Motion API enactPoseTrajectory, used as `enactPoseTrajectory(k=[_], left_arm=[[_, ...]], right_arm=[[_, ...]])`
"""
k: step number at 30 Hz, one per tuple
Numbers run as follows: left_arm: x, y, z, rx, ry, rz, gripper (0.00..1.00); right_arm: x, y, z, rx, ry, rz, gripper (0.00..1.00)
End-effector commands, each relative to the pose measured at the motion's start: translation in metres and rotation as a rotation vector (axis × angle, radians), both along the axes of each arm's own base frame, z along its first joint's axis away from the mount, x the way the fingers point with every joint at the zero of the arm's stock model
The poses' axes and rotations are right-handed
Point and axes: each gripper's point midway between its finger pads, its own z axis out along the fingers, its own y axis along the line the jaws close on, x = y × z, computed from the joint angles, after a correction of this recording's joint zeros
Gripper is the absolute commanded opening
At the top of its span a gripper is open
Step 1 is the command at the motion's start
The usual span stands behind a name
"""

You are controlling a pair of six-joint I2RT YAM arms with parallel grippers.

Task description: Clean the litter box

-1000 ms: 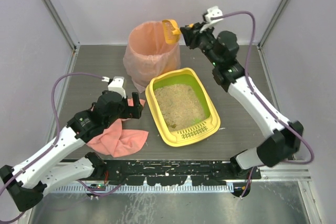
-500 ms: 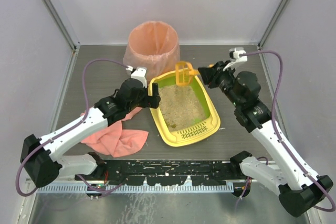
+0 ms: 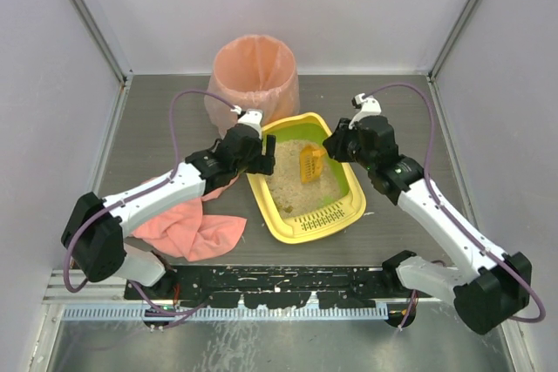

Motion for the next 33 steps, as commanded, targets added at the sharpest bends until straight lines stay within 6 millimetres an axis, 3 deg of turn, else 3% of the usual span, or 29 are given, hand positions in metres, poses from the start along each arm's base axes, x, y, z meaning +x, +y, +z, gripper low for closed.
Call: enactPoseTrajectory(k=[1, 11, 23, 29, 33], left_arm=[[0.015, -0.005, 0.033, -0.045, -0.092, 0.017, 0.77], [0.015, -0.01, 0.011, 0.011, -0.049, -0.026, 0.7], [0.013, -0.014, -0.006, 0.048, -0.007, -0.059, 0.67], [0.01, -0.014, -0.008, 0.066, 0.0, -0.066, 0.66], [0.009, -0.013, -0.008, 0.086, -0.001, -0.067, 0.66]], right_arm=[[0.021, 0.002, 0.007, 0.032, -0.014, -0.07, 0.01], [0.037, 0.017, -0.036, 0.039, 0.12, -0.08, 0.01], [0.025, 0.036, -0.103, 0.267, 0.238, -0.115, 0.01], [0.024, 0.051, -0.112, 0.47, 0.238, -0.122, 0.01], [0.023, 0.058, -0.118, 0.502, 0.252, -0.094, 0.01]])
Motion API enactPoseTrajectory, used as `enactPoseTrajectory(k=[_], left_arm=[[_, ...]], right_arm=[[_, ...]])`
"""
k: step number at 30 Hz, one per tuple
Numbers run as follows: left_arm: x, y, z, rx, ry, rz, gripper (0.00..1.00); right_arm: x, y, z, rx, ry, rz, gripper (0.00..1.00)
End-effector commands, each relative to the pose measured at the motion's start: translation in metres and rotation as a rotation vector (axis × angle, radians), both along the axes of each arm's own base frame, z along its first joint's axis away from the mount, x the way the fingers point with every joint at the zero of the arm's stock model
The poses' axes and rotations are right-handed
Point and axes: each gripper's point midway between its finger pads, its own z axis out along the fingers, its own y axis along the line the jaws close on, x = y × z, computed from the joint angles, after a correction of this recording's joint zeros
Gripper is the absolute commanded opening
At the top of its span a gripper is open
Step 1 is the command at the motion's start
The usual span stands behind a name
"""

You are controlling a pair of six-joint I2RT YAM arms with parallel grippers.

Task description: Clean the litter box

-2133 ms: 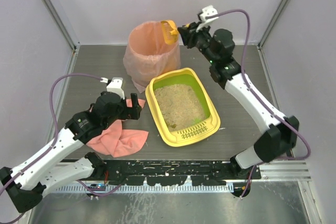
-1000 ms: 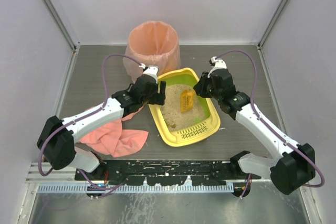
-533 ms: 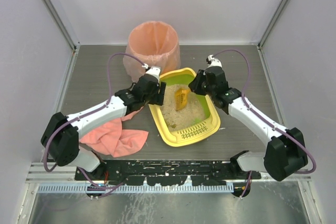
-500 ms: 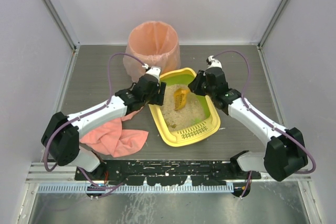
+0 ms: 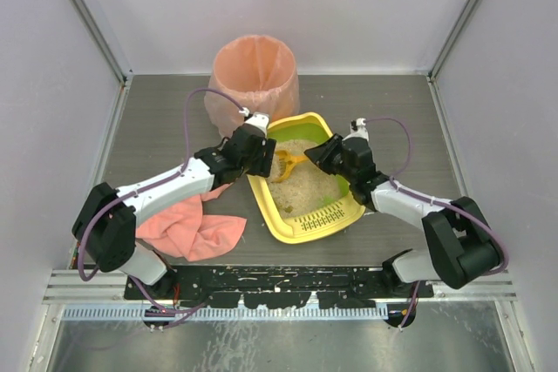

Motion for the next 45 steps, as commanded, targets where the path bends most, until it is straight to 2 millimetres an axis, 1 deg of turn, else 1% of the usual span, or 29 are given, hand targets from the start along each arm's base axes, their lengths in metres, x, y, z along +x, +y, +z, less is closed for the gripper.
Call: enactPoseTrajectory(k=[1, 3, 5, 8, 11, 13, 16, 18, 19, 20, 22, 26, 31, 35, 36, 38, 40, 41, 43, 45], left_arm=[[0.004, -0.017, 0.024, -0.048, -0.044, -0.034, 0.66], [0.004, -0.014, 0.028, -0.041, -0.054, -0.027, 0.67], [0.004, -0.01, 0.034, -0.037, -0.064, -0.018, 0.71], [0.004, -0.003, 0.045, -0.03, -0.084, 0.005, 0.8], [0.004, 0.005, 0.063, -0.037, -0.113, 0.033, 0.86], [0.004, 0.01, 0.079, -0.05, -0.139, 0.046, 0.91], [0.001, 0.02, 0.101, -0.061, -0.185, 0.062, 0.95], [-0.003, 0.03, 0.116, -0.057, -0.215, 0.079, 0.97], [-0.004, 0.036, 0.119, -0.049, -0.225, 0.088, 0.98], [-0.009, 0.044, 0.131, -0.057, -0.25, 0.098, 0.99], [-0.016, 0.06, 0.144, -0.056, -0.285, 0.121, 1.0], [-0.034, 0.089, 0.161, -0.048, -0.343, 0.139, 0.99], [-0.056, 0.128, 0.17, -0.027, -0.386, 0.198, 0.98], [-0.072, 0.148, 0.17, -0.006, -0.39, 0.214, 0.98], [-0.076, 0.153, 0.171, -0.006, -0.395, 0.221, 0.98], [-0.081, 0.162, 0.17, 0.005, -0.397, 0.231, 0.98], [-0.085, 0.168, 0.169, 0.01, -0.401, 0.243, 0.98], [-0.086, 0.17, 0.167, 0.011, -0.403, 0.249, 0.98], [-0.087, 0.172, 0.164, 0.006, -0.405, 0.259, 0.98], [-0.087, 0.17, 0.161, -0.004, -0.4, 0.259, 0.98]], right_arm=[[-0.01, 0.016, -0.006, 0.08, 0.02, 0.052, 0.01], [-0.009, 0.01, 0.0, 0.076, 0.001, 0.021, 0.01], [-0.009, 0.002, 0.009, 0.067, -0.021, -0.009, 0.01], [-0.011, -0.007, 0.021, 0.06, -0.05, -0.045, 0.01], [-0.016, -0.016, 0.032, 0.076, -0.074, -0.074, 0.01], [-0.019, -0.022, 0.038, 0.09, -0.083, -0.094, 0.01], [-0.023, -0.031, 0.043, 0.127, -0.089, -0.115, 0.01], [-0.027, -0.038, 0.043, 0.152, -0.092, -0.121, 0.01], [-0.028, -0.041, 0.044, 0.168, -0.096, -0.124, 0.01], [-0.03, -0.045, 0.044, 0.184, -0.097, -0.126, 0.01], [-0.033, -0.052, 0.048, 0.226, -0.115, -0.118, 0.01], [-0.039, -0.064, 0.059, 0.328, -0.15, -0.068, 0.01], [-0.045, -0.074, 0.074, 0.447, -0.19, -0.009, 0.01], [-0.048, -0.084, 0.086, 0.52, -0.218, 0.031, 0.01], [-0.049, -0.088, 0.092, 0.533, -0.239, 0.045, 0.01], [-0.051, -0.093, 0.092, 0.557, -0.241, 0.064, 0.01], [-0.052, -0.1, 0.089, 0.604, -0.238, 0.034, 0.01], [-0.053, -0.099, 0.089, 0.623, -0.235, 0.039, 0.01], [-0.056, -0.089, 0.092, 0.633, -0.238, 0.104, 0.0], [-0.057, -0.098, 0.093, 0.656, -0.253, 0.099, 0.01]])
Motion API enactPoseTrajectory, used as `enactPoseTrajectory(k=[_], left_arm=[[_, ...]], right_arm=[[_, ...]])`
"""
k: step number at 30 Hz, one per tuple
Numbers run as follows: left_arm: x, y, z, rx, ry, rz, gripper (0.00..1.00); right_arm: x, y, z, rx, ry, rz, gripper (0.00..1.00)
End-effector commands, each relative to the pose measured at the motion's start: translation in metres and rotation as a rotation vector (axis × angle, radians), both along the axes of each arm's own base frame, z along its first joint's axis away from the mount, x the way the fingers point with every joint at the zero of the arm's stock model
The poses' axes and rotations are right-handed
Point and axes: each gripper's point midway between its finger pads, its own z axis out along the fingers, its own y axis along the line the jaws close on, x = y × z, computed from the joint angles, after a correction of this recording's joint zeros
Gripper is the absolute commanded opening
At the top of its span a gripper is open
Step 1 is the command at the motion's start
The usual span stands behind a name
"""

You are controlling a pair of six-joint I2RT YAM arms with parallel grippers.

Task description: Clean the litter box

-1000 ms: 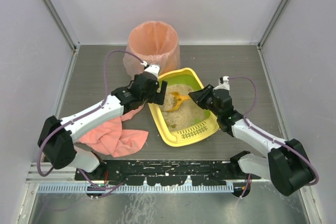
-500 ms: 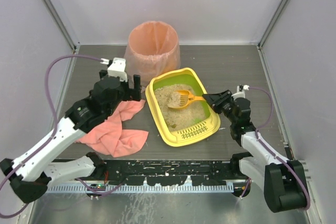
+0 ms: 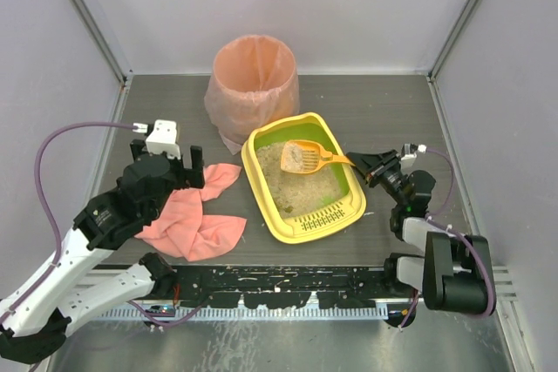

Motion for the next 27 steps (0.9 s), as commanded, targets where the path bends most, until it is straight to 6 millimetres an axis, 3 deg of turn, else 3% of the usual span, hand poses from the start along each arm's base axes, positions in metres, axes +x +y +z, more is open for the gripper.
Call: enactPoseTrajectory(k=[1, 3, 5, 9, 12, 15, 18, 19, 21, 22, 25, 27], left_arm=[[0.0, 0.006, -0.002, -0.006, -0.008, 0.032, 0.98], [0.0, 0.002, -0.003, -0.017, 0.0, 0.02, 0.98], [0.002, -0.001, -0.004, -0.02, 0.0, 0.014, 0.98], [0.004, -0.005, -0.004, -0.025, 0.008, 0.007, 0.98], [0.005, -0.007, -0.006, -0.02, 0.012, 0.003, 0.98], [0.007, -0.005, -0.007, -0.003, 0.016, 0.014, 0.98], [0.007, -0.005, -0.009, 0.002, 0.016, 0.015, 0.98], [0.008, -0.005, -0.009, 0.005, 0.014, 0.016, 0.98], [0.008, -0.005, -0.01, 0.006, 0.017, 0.018, 0.98], [0.008, -0.006, -0.011, 0.004, 0.02, 0.016, 0.98], [0.009, -0.008, -0.012, -0.001, 0.018, 0.01, 0.98], [0.01, -0.008, -0.012, 0.002, 0.017, 0.014, 0.98]], right_arm=[[-0.013, -0.004, 0.035, 0.074, -0.152, 0.063, 0.01], [-0.013, -0.002, 0.037, 0.108, -0.155, 0.064, 0.01], [-0.017, 0.018, 0.044, 0.103, -0.185, 0.147, 0.01], [-0.014, -0.004, 0.034, 0.146, -0.146, 0.053, 0.01], [-0.018, 0.018, 0.037, 0.117, -0.164, 0.147, 0.01], [-0.014, -0.008, 0.023, 0.141, -0.108, 0.039, 0.01], [-0.017, 0.017, 0.027, 0.088, -0.13, 0.14, 0.01], [-0.018, 0.016, 0.027, 0.087, -0.129, 0.132, 0.01], [-0.011, -0.008, 0.017, 0.092, -0.083, 0.024, 0.01], [-0.01, -0.008, 0.011, 0.085, -0.058, 0.016, 0.01], [-0.012, 0.02, 0.023, 0.002, -0.121, 0.136, 0.01], [-0.008, -0.005, 0.017, 0.032, -0.077, 0.035, 0.01]])
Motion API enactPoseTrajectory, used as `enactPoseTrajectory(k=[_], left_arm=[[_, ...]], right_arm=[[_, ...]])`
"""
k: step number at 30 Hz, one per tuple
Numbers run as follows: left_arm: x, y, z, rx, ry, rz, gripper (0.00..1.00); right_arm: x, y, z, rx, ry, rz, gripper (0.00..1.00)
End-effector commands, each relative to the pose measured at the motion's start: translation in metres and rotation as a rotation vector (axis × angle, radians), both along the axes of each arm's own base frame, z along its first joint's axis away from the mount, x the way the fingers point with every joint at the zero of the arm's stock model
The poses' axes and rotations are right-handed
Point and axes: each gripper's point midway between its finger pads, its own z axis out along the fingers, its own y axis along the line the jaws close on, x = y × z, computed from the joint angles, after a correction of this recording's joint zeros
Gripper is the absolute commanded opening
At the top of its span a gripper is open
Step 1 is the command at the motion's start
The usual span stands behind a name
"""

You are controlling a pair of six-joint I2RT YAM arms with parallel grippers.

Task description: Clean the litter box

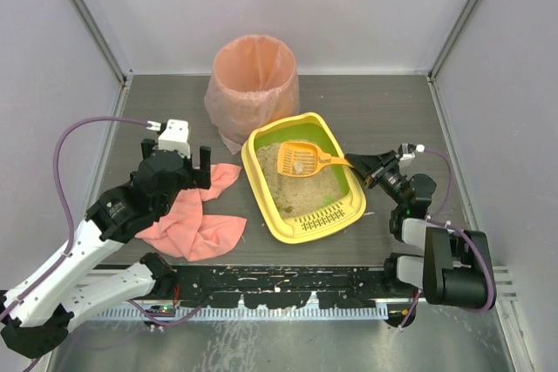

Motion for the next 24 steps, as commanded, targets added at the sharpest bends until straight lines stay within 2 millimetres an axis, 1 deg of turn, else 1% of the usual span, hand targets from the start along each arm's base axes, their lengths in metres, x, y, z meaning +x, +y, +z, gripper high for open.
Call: enactPoseTrajectory(k=[1, 2, 4, 5, 6, 7, 8, 9, 10, 11, 12, 13, 14, 15, 17, 18, 20, 22, 24], left_arm=[[0.006, -0.002, 0.01, -0.033, -0.037, 0.014, 0.98], [0.005, -0.003, 0.009, -0.039, -0.033, 0.012, 0.98], [0.005, -0.006, 0.007, -0.05, -0.032, 0.001, 0.98], [0.005, -0.007, 0.006, -0.051, -0.032, 0.0, 0.98], [0.006, -0.007, 0.004, -0.049, -0.03, 0.0, 0.98], [0.005, -0.007, 0.004, -0.047, -0.025, -0.002, 0.98], [0.005, -0.007, 0.003, -0.047, -0.02, -0.004, 0.98], [0.004, -0.007, 0.004, -0.049, -0.019, -0.004, 0.98], [0.004, -0.007, 0.004, -0.051, -0.021, -0.005, 0.98], [0.004, -0.006, 0.005, -0.051, -0.026, -0.002, 0.98], [0.004, -0.006, 0.005, -0.049, -0.032, -0.001, 0.98], [0.005, -0.005, 0.006, -0.049, -0.035, 0.001, 0.98], [0.004, -0.005, 0.007, -0.05, -0.034, 0.0, 0.98], [0.004, -0.005, 0.007, -0.053, -0.032, -0.002, 0.98], [0.003, -0.004, 0.007, -0.051, -0.031, -0.001, 0.98], [0.003, -0.003, 0.007, -0.047, -0.031, 0.002, 0.98], [0.002, -0.001, 0.007, -0.042, -0.034, 0.009, 0.98], [0.001, 0.001, 0.007, -0.039, -0.032, 0.012, 0.98], [-0.002, 0.005, 0.007, -0.037, -0.036, 0.018, 0.98]], right_arm=[[0.006, -0.023, 0.004, -0.029, -0.021, -0.104, 0.01], [0.007, -0.02, 0.007, -0.046, -0.038, -0.096, 0.01], [0.002, 0.01, 0.017, -0.092, -0.091, 0.031, 0.01], [0.0, 0.013, 0.018, -0.084, -0.092, 0.047, 0.01], [0.0, 0.004, 0.014, -0.057, -0.065, 0.015, 0.01], [0.002, -0.013, 0.007, -0.024, -0.027, -0.05, 0.01], [0.003, -0.021, 0.006, -0.003, -0.024, -0.087, 0.01], [0.002, -0.015, 0.01, -0.006, -0.043, -0.057, 0.01], [-0.001, 0.001, 0.015, -0.018, -0.067, 0.017, 0.01], [-0.003, 0.01, 0.02, -0.021, -0.09, 0.062, 0.01], [-0.005, 0.009, 0.021, 0.001, -0.087, 0.052, 0.01], [-0.002, -0.006, 0.017, 0.028, -0.063, -0.007, 0.0], [-0.001, -0.012, 0.014, 0.048, -0.044, -0.045, 0.01], [0.0, -0.007, 0.014, 0.036, -0.045, -0.029, 0.01], [0.0, 0.014, 0.022, -0.007, -0.073, 0.052, 0.01], [0.001, 0.014, 0.026, -0.004, -0.081, 0.049, 0.01], [0.005, 0.007, 0.034, 0.013, -0.072, 0.011, 0.01], [0.012, 0.005, 0.041, 0.005, -0.055, -0.011, 0.01], [0.019, 0.003, 0.057, -0.001, -0.058, -0.033, 0.01]])
